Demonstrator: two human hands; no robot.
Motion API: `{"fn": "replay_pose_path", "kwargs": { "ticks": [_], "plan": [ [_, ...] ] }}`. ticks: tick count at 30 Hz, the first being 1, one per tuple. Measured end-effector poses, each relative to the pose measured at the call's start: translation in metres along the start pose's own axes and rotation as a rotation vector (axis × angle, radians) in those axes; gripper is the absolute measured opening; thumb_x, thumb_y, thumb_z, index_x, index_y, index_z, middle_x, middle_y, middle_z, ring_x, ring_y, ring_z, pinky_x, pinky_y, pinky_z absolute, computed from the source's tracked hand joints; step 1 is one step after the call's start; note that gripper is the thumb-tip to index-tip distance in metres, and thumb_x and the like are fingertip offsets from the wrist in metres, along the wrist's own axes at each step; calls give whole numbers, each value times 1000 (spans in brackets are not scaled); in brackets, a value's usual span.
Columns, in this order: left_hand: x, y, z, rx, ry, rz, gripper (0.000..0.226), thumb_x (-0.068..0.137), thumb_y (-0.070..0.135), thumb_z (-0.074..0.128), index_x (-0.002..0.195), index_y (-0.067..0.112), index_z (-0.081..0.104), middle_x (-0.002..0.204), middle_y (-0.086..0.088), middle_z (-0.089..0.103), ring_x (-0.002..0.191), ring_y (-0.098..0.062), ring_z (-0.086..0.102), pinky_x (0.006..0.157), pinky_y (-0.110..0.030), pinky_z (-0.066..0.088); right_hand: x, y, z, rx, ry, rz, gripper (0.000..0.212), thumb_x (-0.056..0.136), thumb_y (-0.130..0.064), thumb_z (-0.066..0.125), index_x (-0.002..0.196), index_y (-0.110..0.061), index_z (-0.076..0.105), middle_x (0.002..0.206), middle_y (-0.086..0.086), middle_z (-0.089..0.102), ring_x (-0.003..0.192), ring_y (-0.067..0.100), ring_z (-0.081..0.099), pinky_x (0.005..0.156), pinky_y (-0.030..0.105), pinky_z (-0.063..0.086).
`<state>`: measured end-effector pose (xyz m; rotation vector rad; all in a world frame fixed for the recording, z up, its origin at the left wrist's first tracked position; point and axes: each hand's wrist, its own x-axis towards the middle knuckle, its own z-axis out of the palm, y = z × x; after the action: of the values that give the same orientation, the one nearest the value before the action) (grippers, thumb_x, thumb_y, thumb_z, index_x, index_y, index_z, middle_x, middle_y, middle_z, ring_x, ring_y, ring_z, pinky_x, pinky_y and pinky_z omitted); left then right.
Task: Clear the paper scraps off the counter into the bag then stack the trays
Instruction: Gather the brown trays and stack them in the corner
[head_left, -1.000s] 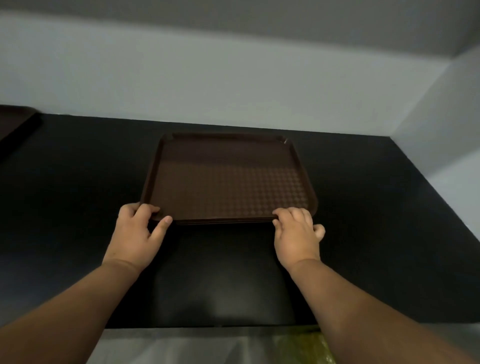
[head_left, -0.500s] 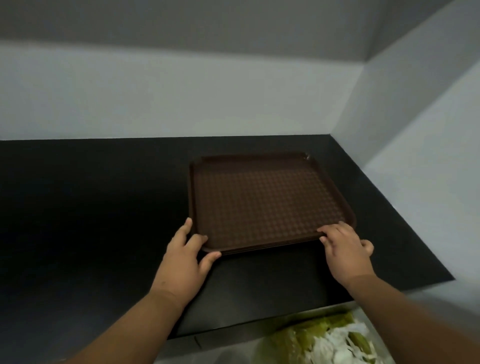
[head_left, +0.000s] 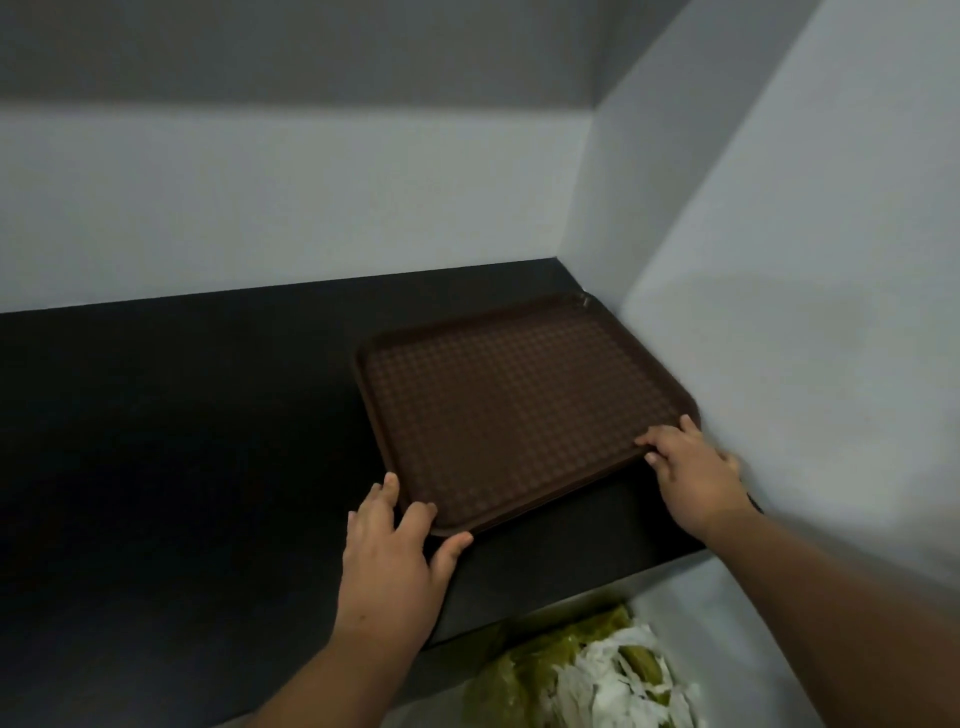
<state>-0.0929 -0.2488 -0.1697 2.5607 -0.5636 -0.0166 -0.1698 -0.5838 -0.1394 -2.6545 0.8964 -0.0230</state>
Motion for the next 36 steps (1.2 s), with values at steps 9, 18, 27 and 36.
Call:
{"fn": "replay_pose_path", "kwargs": {
  "ticks": [9,18,27,36],
  "plan": [
    [44,-16,-36,-376,115,-88,47,92,36,64,135,17,56,134,-5,52,127,-23,49,107,-39,39,-57,-47,25,958,341,461,65,98,-36,55,155,-27,24,163,4,24,147,18,27,119,36,24],
    [198,-19,-48,-517,-141,-417,66,97,13,54,157,20,27,150,-9,47,123,-26,57,104,-36,43,-111,-156,80,1030,122,364,94,91,-40,67,157,-31,1,163,-9,19,141,12,38,111,25,37],
    [132,-15,-25,-670,141,-541,63,98,15,50,156,24,27,151,-4,45,136,-23,46,109,-38,37,-99,-134,71,1002,135,389,81,94,-29,62,157,-30,11,148,-13,48,132,2,48,114,32,39],
    [38,2,-11,-745,110,-454,70,93,24,68,153,19,33,148,-4,47,130,-18,53,109,-36,42,-40,-72,21,1014,-13,326,51,95,-18,48,139,-45,51,123,-13,69,109,12,67,103,41,51]
  ]
}}
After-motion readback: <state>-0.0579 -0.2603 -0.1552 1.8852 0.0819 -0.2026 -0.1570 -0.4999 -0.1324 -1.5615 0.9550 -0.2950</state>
